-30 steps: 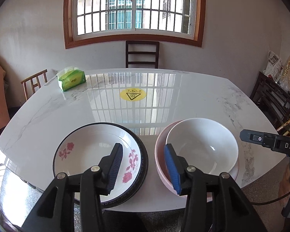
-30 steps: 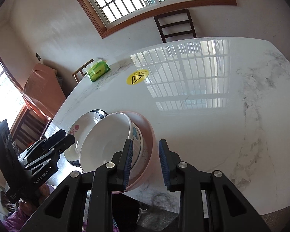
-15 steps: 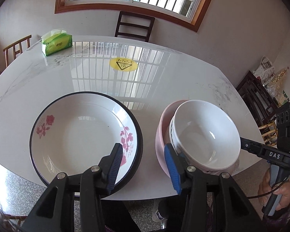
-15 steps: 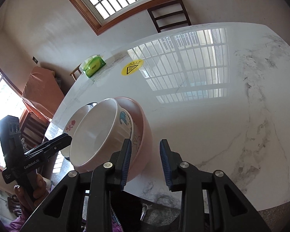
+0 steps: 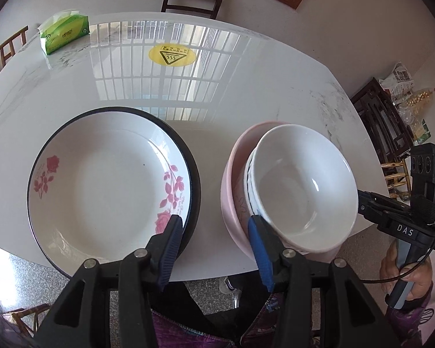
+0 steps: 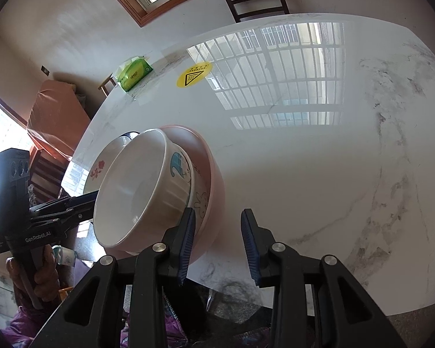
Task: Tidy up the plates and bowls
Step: 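Lift the pink bowl with its nested white bowls off the table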
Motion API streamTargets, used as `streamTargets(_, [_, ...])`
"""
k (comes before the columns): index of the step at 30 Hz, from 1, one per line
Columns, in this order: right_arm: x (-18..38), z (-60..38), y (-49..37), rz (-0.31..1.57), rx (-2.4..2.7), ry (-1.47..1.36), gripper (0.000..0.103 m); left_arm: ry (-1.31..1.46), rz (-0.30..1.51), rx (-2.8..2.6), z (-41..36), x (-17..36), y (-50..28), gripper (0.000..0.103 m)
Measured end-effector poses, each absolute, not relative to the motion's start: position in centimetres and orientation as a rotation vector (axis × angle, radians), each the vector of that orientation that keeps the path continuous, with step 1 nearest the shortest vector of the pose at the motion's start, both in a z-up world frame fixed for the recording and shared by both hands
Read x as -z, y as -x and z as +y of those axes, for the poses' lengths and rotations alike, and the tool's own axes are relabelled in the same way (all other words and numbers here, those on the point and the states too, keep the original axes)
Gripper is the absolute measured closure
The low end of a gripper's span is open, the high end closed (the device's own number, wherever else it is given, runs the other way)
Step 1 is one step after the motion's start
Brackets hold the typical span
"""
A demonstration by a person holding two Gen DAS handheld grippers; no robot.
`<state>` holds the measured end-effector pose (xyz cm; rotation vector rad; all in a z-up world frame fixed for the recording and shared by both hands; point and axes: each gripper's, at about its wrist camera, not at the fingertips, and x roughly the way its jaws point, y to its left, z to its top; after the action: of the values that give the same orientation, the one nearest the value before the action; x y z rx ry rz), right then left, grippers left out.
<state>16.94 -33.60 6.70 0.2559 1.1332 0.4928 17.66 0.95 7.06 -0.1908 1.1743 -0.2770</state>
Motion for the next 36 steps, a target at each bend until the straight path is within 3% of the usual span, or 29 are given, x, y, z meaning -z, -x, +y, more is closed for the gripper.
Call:
streamTargets(4, [-6.4,-33.9,-17.3,1.170,-0.499,-0.269,0.063,0.264,1.225,0.243,1.2,-7.0,-17.8,0.055])
streamTargets(12, [-6.0,-34.2,-18.7,1.252,-0.524,-0.302,0.063,0.278,1.246,0.128,0.7,-7.4,-17.4,0.055])
streamTargets(15, [-5.9,-34.1,-19.2,1.286,-0.527,-0.304,0.063,0.266,1.265,0.101,0.8,-7.2,-17.6,0.047])
streamTargets(22, [-7.2,-32.5,-19.4,1.311,-0.538,-0.184,0.088,0.223,1.262,0.040,-0.5,-7.1,-17.0,0.044])
streamTargets(26, [-7.3,-32.0,-19.6,1.322,-0.526,-0.147,0.089,0.226,1.260,0.005,-0.9,-6.9,-16.8,0.044])
streamTargets(30, [-7.2,-31.7,-19.8,1.345,-0.519,-0.125,0.088,0.407,1.351,0.058,0.7,-4.8,-17.6,0.044])
streamTargets(36, [-6.6,-30.8,-20.3,1.356,-0.500,-0.083,0.086,0.477,1.320,0.064,1.6,-4.4,-17.5,0.044])
